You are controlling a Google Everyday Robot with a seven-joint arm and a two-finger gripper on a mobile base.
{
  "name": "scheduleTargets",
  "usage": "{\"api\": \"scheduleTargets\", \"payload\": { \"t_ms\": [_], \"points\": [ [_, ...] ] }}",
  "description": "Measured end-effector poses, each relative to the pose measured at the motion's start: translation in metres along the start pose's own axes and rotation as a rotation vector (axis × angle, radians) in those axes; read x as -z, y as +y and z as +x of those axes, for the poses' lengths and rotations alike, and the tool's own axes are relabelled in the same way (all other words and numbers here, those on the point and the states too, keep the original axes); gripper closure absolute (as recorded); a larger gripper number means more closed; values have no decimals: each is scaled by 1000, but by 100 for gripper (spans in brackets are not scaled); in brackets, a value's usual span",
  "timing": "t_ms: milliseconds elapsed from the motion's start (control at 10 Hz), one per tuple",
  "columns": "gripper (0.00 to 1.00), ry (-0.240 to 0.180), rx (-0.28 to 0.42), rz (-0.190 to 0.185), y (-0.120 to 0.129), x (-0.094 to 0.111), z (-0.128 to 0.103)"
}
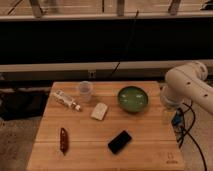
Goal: Push the eraser across the table
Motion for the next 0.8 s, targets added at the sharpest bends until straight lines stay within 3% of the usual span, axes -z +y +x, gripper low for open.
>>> {"api": "scheduleTargets", "payload": {
  "t_ms": [300, 800],
  "points": [
    [20, 9, 42, -8, 19, -33, -29],
    [20, 9, 95, -34, 41, -63, -56]
  ]
}}
